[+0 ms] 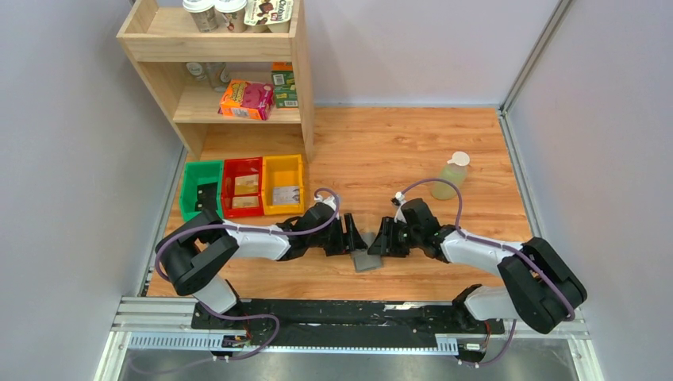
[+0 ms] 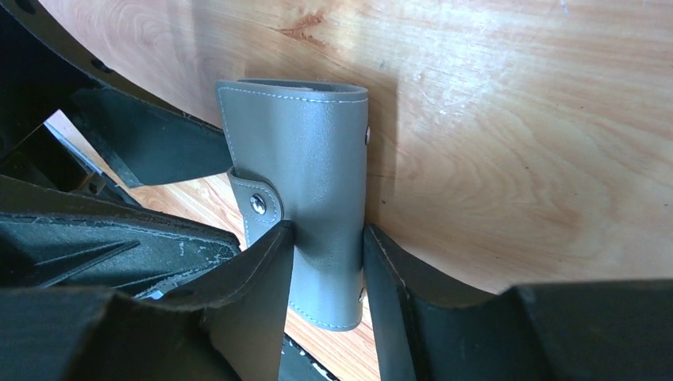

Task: Take the credit cards out of the card holder
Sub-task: Open the card holder at the center of the board.

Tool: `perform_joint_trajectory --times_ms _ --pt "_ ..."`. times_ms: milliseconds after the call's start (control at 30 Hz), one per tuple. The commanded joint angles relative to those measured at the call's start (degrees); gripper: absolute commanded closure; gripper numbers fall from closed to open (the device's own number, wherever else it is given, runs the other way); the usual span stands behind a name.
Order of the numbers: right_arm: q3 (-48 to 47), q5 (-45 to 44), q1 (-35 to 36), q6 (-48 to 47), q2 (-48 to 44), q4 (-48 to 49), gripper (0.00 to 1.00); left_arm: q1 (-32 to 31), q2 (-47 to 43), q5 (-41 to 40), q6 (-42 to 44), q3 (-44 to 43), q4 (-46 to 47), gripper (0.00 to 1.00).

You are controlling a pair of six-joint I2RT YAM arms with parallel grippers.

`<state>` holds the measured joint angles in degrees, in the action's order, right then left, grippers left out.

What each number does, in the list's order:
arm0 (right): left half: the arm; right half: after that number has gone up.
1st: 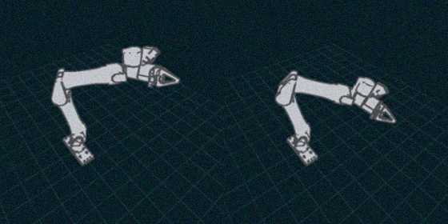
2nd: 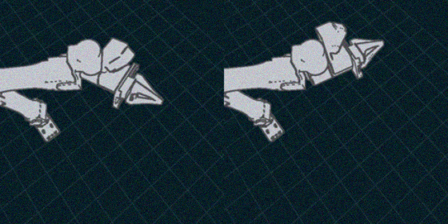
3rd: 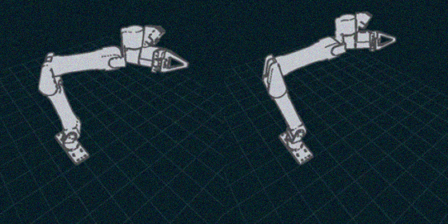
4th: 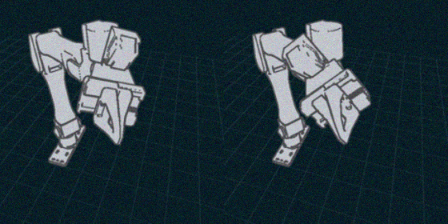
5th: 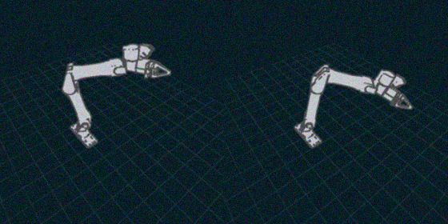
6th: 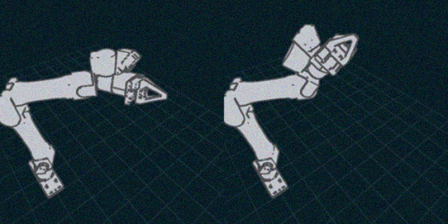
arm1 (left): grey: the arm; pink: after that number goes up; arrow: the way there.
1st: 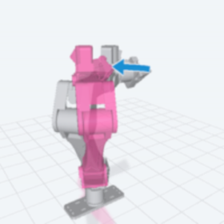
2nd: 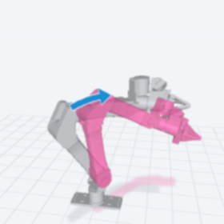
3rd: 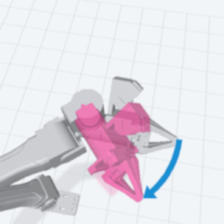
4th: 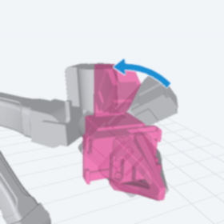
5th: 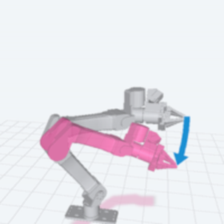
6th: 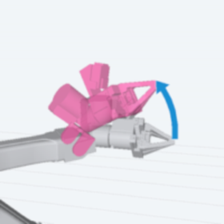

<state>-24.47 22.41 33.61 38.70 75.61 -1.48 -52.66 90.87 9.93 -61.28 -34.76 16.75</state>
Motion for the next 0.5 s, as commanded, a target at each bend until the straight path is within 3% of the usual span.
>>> perform_joint_trajectory --times_ms 0,233,400,467 --pt "1.00 -10.46 3.04 2.25 3.66 -4.95 0.57 -0.95 1.50 -0.88 -2.18 2.50 0.12 0.28" --pt "2.85 -8.18 3.84 6.12 3.23 0.59 0.60 -0.95 0.98 -1.06 -1.83 3.74 1.44 0.45" --pt "4.08 -5.72 3.84 7.09 2.61 4.54 0.63 -0.95 0.01 -2.02 -0.17 3.57 1.09 0.46" --pt "4.51 -5.37 3.84 7.88 2.70 5.69 0.72 -0.86 -0.69 -2.98 1.67 2.25 -1.45 0.46"
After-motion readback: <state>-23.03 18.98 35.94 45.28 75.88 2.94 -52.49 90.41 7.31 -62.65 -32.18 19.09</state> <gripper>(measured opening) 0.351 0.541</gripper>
